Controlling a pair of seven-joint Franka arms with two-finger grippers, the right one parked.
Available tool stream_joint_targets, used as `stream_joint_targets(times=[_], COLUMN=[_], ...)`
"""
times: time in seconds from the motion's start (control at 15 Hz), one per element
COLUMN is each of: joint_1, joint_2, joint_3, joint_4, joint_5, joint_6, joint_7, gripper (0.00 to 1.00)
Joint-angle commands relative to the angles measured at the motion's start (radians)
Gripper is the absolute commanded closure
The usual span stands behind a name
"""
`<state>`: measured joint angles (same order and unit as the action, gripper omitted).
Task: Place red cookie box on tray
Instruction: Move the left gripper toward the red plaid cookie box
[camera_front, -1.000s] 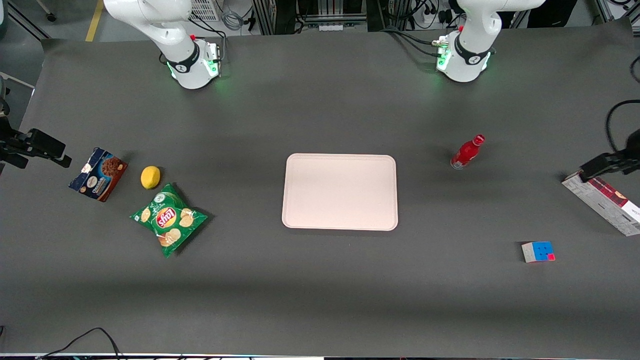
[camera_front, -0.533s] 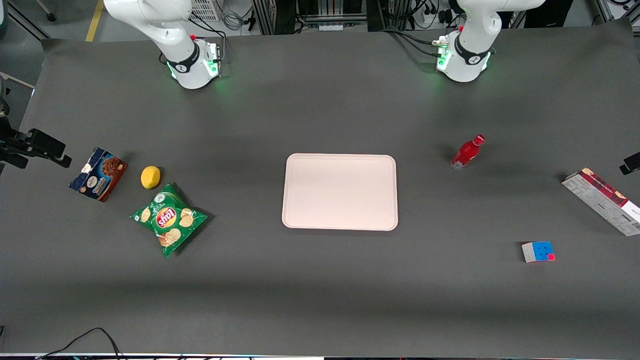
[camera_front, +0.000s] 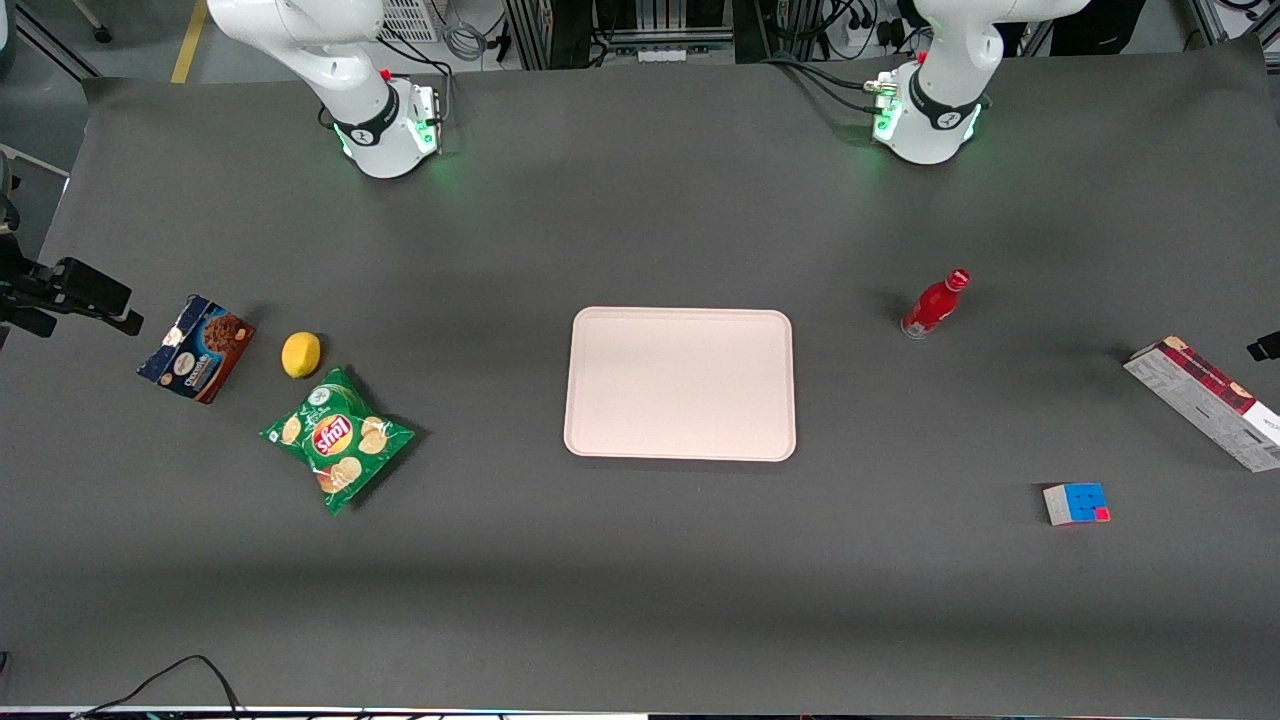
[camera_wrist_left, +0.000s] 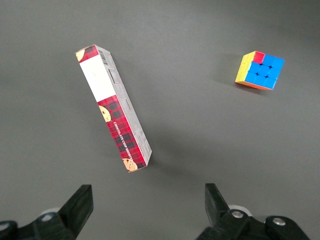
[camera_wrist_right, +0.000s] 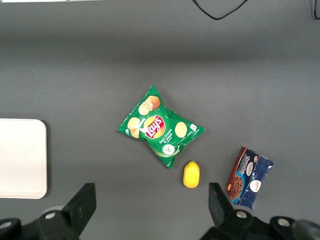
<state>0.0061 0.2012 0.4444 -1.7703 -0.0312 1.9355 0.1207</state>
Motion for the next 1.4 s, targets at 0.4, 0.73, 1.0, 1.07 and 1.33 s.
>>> stream_joint_targets(times=[0.4, 0.73, 1.0, 1.07, 1.33], joint_1=[0.048, 0.048, 0.063, 0.064, 0.098], joint_2=[0.124, 0.207, 0.274, 0.285, 0.389], joint_3=[0.02, 0.048, 0.048, 0.048, 0.048], joint_4=[-0.008, -0.001, 0.0, 0.002, 0.035], joint_5=[-0.145, -0.144, -0.161, -0.167, -0.292], joint_6=[0.096, 0.189, 0.247, 0.261, 0.35], joint_7=[-0.173, -0.153, -0.079, -0.076, 0.104], gripper=[0.0, 0.0, 0.0, 0.0, 0.0])
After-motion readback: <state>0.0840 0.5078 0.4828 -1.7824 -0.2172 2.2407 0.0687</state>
